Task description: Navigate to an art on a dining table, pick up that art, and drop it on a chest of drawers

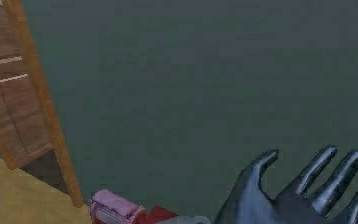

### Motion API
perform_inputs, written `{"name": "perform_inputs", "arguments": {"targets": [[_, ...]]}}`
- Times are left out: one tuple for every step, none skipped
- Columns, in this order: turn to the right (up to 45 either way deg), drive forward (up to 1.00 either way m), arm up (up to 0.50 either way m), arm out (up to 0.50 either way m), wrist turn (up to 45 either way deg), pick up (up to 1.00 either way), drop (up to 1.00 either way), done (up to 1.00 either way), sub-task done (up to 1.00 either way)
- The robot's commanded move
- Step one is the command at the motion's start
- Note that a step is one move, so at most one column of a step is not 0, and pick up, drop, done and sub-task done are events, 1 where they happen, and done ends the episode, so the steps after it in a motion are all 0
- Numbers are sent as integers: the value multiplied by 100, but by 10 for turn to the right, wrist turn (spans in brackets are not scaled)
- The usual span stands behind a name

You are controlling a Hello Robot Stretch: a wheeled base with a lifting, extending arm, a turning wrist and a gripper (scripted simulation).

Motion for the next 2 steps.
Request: {"name": "perform_inputs", "arguments": {"targets": [[0, 0, 0, 0, 390, 0, 0, 0, 0], [0, 0, -32, 0, 0, 0, 0, 0, 0]]}}
